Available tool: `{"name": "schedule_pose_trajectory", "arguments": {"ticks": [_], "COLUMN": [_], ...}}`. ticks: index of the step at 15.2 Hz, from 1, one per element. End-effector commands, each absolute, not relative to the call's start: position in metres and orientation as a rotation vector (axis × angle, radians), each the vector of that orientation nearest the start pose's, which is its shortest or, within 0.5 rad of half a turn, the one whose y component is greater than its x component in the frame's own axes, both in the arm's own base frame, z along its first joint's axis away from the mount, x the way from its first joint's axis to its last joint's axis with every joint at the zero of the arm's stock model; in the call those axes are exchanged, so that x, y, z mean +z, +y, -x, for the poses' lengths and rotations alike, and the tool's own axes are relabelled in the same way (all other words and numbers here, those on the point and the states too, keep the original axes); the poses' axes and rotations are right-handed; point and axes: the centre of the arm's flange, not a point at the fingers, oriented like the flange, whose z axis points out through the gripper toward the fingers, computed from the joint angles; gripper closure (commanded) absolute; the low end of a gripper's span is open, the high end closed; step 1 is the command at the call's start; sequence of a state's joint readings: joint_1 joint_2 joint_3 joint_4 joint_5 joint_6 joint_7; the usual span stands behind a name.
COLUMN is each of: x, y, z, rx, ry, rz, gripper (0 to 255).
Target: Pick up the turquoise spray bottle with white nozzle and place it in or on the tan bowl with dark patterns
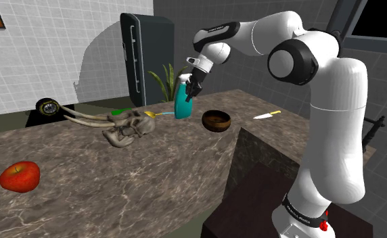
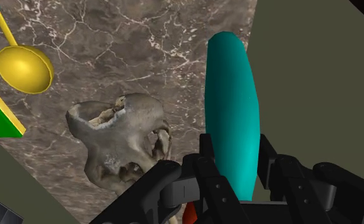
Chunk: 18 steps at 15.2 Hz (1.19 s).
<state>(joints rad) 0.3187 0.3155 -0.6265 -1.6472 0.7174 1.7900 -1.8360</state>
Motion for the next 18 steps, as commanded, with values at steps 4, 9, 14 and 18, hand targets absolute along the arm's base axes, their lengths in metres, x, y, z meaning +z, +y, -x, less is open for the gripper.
{"name": "schedule_pose_trajectory", "arguments": {"ticks": [4,9,14,18], "x": [0.478,0.477,0.475,0.474], "y": [-0.112,-0.176,-0.24,-0.291], "z": [-0.627,-0.612,-0.596,-0.584], "rx": [-0.561,-0.561,-0.561,-0.561], "ry": [-1.717,-1.717,-1.717,-1.717], "rz": [2.16,2.16,2.16,2.16], "gripper": [255,255,255,255]}}
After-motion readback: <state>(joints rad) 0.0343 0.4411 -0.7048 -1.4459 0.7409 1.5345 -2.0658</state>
